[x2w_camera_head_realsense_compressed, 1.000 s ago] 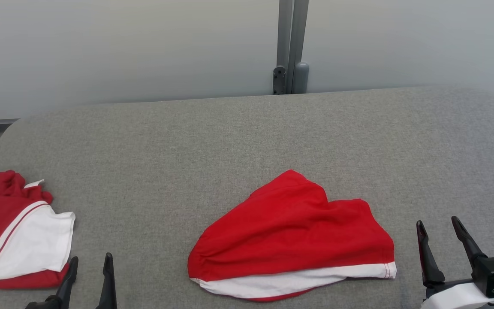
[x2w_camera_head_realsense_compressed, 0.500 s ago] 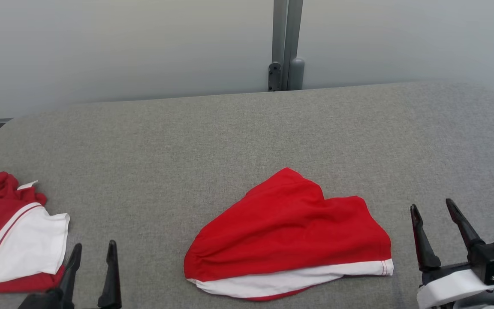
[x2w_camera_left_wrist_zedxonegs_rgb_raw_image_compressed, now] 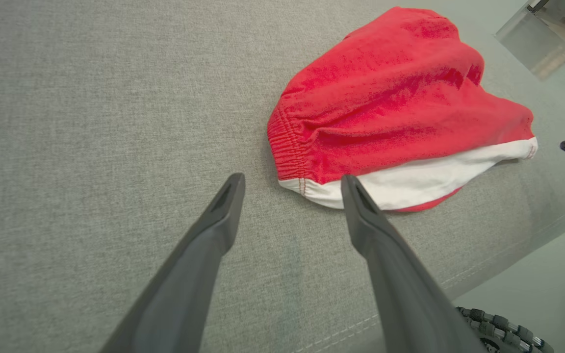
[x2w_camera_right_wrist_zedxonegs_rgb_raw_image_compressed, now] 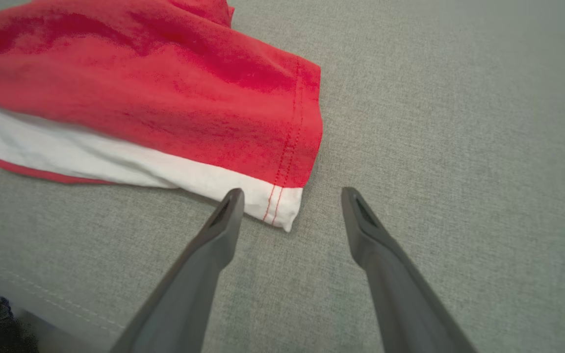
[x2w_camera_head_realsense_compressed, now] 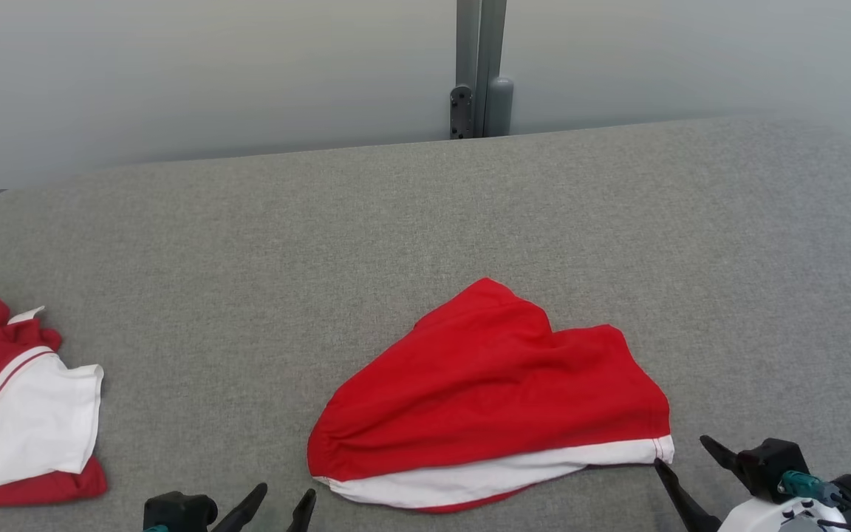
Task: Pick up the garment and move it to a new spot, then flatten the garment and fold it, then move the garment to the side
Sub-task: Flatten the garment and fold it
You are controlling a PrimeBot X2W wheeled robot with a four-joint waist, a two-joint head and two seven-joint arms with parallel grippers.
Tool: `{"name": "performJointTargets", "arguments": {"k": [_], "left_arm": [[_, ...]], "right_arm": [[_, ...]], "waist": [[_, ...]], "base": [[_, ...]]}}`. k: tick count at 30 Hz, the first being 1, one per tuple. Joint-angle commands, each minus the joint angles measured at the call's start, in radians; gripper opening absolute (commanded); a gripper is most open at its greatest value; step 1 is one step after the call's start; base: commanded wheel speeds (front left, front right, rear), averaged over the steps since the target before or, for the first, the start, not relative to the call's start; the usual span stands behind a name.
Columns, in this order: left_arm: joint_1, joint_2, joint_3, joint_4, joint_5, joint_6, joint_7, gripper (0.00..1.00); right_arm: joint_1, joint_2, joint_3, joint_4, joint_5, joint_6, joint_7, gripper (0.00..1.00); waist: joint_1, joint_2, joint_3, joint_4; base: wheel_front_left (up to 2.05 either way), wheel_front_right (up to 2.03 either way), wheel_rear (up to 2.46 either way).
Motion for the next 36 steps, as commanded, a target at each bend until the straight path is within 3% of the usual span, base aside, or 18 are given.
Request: {"name": "performJointTargets", "arguments": {"k": [1, 12, 36], "left_arm": [[-0.022, 0.007, -0.011, 0.001, -0.018, -0.002, 0.013, 1.00], [-0.121, 0.033, -0.100, 0.073, -0.055, -0.002, 0.017, 1.00], [-0.229, 0.065, -0.227, 0.188, -0.116, -0.003, -0.047, 1.00]], "right_arm": [[-0.006, -0.001, 0.010, 0.011, 0.013, 0.000, 0.012, 1.00], [-0.093, 0.025, 0.081, 0.087, 0.031, 0.000, -0.012, 1.00], [-0.150, 0.017, 0.103, 0.140, 0.032, 0.000, -0.053, 1.00]], "waist": [[0.0000, 0.0000, 0.022, -0.001], [0.0000, 0.0000, 0.079, -0.009], [0.0000, 0.0000, 0.127, -0.041]], "base": [[0.00, 0.00, 0.00], [0.00, 0.00, 0.00], [0.00, 0.00, 0.00]]}}
